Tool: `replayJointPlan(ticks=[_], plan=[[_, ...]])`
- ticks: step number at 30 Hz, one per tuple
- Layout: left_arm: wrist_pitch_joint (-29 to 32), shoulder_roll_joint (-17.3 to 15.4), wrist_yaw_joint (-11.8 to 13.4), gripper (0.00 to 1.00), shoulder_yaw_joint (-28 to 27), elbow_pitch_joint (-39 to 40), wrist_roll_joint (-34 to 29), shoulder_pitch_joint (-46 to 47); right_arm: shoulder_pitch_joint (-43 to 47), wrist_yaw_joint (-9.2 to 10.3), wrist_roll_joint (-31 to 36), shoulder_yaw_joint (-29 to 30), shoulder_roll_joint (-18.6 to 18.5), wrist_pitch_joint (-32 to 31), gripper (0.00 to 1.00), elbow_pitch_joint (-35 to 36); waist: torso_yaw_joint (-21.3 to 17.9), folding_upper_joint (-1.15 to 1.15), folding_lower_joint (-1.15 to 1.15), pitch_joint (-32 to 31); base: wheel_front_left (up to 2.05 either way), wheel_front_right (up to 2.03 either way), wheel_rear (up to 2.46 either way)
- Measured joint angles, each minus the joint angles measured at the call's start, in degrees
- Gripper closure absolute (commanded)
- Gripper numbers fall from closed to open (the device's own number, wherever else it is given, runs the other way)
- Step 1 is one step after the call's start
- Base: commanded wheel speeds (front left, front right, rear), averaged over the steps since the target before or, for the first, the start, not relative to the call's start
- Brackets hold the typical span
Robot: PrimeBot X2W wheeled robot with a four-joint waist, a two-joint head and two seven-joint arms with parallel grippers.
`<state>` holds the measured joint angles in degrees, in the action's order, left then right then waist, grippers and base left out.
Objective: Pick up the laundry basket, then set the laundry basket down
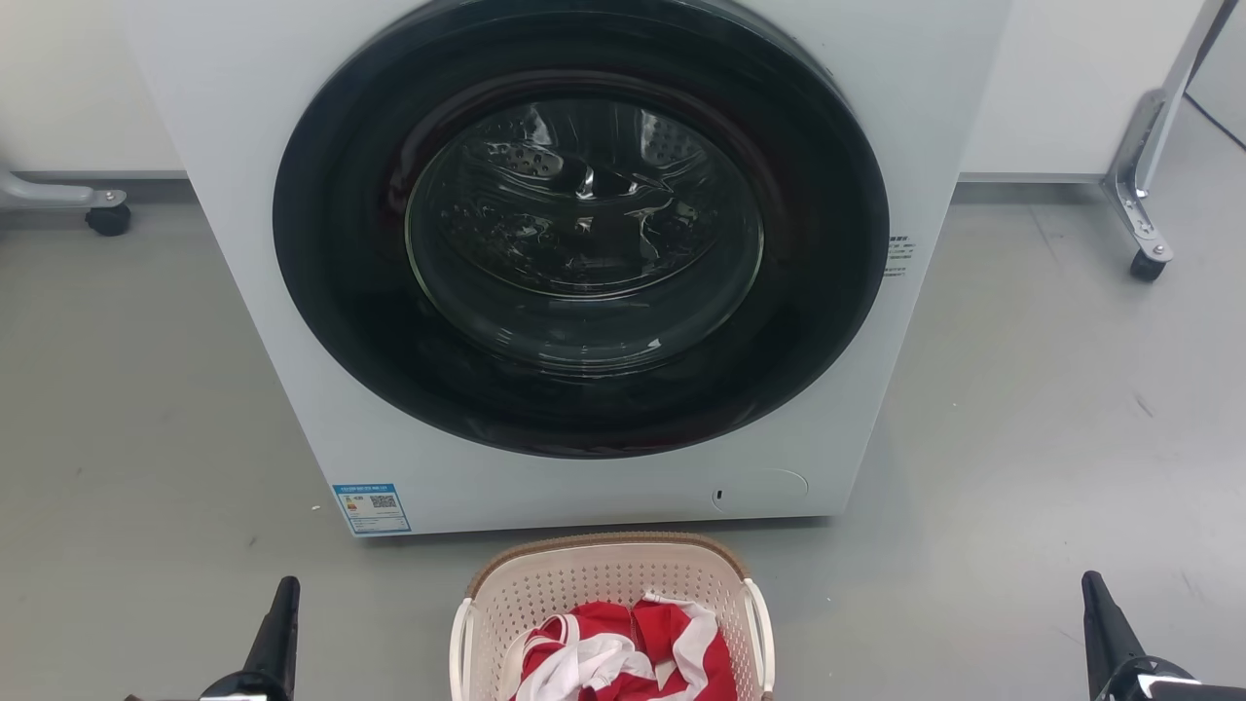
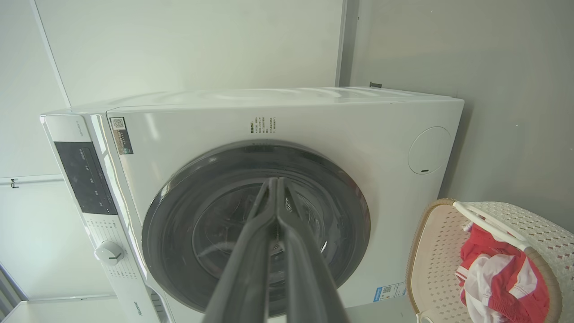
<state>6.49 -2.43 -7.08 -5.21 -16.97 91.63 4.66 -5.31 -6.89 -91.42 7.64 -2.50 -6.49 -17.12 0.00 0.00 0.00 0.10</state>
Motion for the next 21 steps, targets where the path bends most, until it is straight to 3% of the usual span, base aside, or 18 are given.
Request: replayJointPlan(ticks=[21], plan=[[0.0, 0.0, 0.0, 1.0, 0.0, 0.0, 0.0, 0.0, 0.0, 0.0, 0.0, 0.0, 0.0, 0.0, 1.0, 0.0, 0.0, 0.0, 0.01, 0.0, 0.0, 0.0, 0.0]])
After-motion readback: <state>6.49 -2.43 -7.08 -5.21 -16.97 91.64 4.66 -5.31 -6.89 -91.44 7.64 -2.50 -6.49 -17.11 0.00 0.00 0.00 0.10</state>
